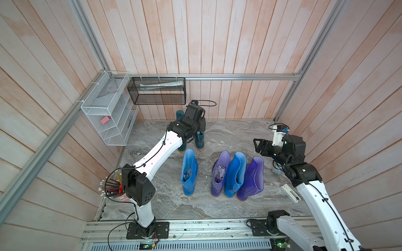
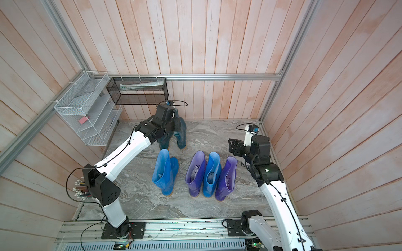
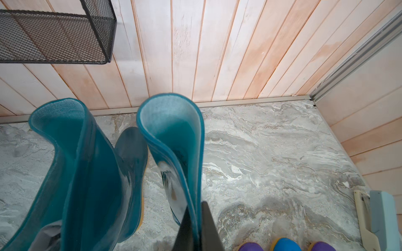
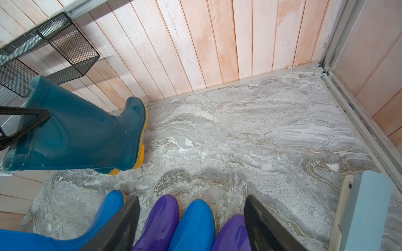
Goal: Match and arrange rain boots in pairs
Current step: Pair a pair of rain boots at the center of the board.
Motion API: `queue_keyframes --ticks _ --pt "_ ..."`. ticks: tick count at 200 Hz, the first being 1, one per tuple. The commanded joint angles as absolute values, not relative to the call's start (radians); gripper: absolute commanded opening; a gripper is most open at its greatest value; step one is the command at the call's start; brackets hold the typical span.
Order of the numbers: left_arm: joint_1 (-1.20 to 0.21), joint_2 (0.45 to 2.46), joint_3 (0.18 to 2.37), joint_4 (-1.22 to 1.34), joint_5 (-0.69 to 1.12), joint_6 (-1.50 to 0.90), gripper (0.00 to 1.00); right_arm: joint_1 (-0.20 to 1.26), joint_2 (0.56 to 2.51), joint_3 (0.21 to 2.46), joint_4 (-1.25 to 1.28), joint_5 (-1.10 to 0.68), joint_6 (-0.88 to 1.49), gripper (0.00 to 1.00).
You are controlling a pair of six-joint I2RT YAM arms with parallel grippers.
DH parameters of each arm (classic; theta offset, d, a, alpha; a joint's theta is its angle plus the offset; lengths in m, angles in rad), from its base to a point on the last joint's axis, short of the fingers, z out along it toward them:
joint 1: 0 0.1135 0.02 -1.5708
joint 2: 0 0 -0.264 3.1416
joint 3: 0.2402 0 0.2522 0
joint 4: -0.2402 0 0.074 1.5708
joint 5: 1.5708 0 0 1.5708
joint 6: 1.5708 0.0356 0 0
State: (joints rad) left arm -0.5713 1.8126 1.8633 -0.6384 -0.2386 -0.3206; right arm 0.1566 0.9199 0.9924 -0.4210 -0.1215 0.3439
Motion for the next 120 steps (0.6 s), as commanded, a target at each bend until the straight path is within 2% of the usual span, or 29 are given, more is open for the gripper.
queue_keyframes --ticks 1,62,120 --pt "-0.534 1.799 1.921 -0.489 -0.231 -0.286 0.00 0.162 0.910 0.976 -0.439 -0.131 0.334 0.77" --pt "-0.486 1.798 1.918 -0.518 -0.141 -0.154 0.00 0.161 0.914 0.973 -0.433 -0.131 0.339 0.77" --pt "-0.482 1.810 1.919 -0.551 -0.140 -0.089 0.00 0.162 0.931 0.987 -0.429 -0.141 0.350 0.77"
